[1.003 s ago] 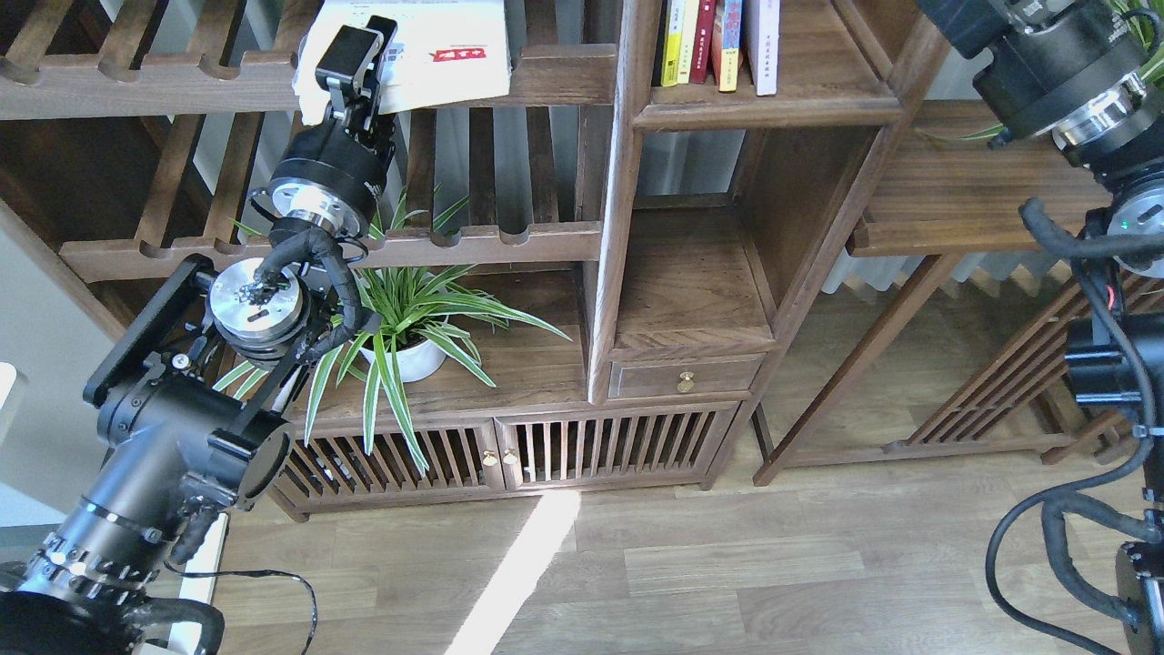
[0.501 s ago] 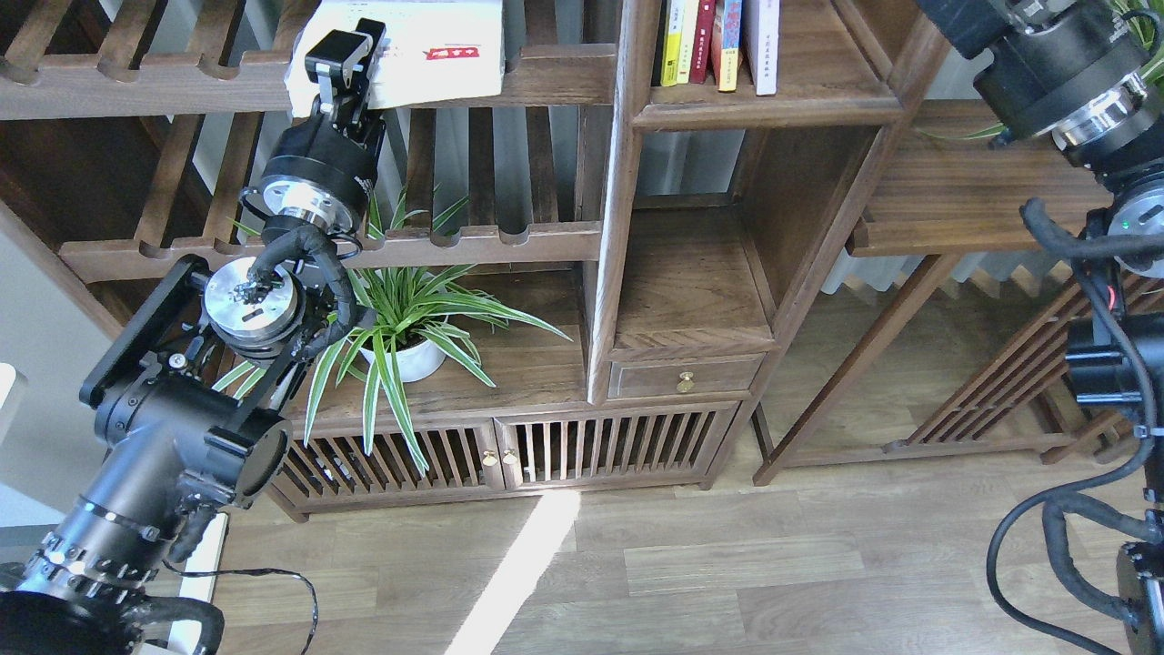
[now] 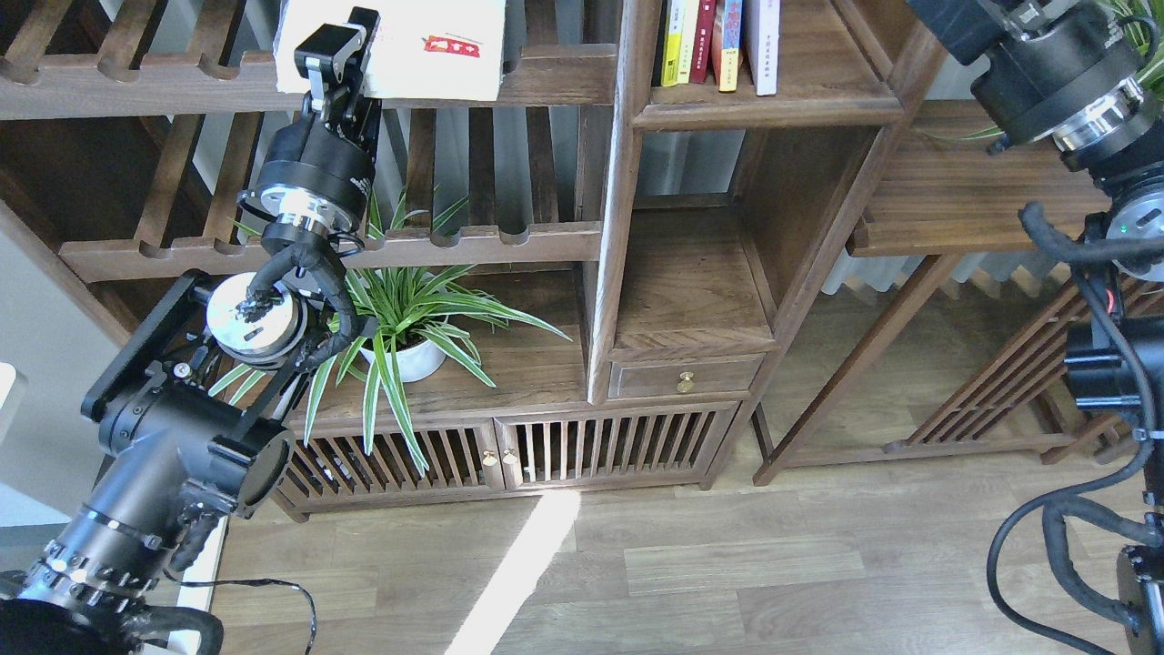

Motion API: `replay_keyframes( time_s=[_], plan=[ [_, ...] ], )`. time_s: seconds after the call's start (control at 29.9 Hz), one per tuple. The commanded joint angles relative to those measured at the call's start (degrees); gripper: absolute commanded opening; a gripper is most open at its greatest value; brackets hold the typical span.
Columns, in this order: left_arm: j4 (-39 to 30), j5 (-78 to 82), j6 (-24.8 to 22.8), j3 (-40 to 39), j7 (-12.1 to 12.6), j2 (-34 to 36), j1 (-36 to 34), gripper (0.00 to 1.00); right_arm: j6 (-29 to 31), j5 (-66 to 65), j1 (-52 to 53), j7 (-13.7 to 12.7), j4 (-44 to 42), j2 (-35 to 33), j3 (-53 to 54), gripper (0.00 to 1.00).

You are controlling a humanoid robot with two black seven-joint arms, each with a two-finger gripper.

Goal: Organize books on shelf
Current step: 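Grip the white book's edge with the left gripper and tilt it up, then bring the right gripper to the raised white book's upper edge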

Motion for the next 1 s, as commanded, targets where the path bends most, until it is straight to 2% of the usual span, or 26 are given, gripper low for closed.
replay_keyframes(
  time_s=[0.0,0.17,0.23,0.27,0.33,0.4,0.97],
  plan=[
    [-0.51,0.1,-3.79,0.0,0.45,0.0,1.26,0.07,0.0,-0.09,-0.18,-0.01,0.0,0.1,-0.09,0.96],
    [0.02,0.45,-14.08,0.53,1.07,0.0,2.67,0.04,0.0,-0.09,-2.81,-0.01,-0.26,0.71,-0.27,0.93],
    [0.02,0.54,-19.69,0.7,1.94,0.0,3.89,0.03,0.0,-0.09,-3.69,-0.01,-0.26,0.71,-0.27,0.93],
    [0.19,0.63,-20.74,0.88,2.73,0.0,4.51,0.02,0.0,-0.09,-3.96,-0.01,-0.26,0.71,-0.27,0.93],
    [0.28,0.63,-20.74,1.67,4.93,0.0,6.26,0.01,0.0,-0.09,-4.4,-0.01,-0.26,0.71,-0.35,0.93],
    [-0.15,0.63,-20.74,2.63,5.64,0.0,7.58,0.01,0.0,-0.09,-4.58,-0.09,-0.44,0.71,-0.7,0.93],
    [-0.86,0.37,-20.74,3.61,5.11,0.0,10.84,0.01,0.0,0.09,-8.35,-0.09,-0.79,3.0,-5.18,0.93]
  ],
)
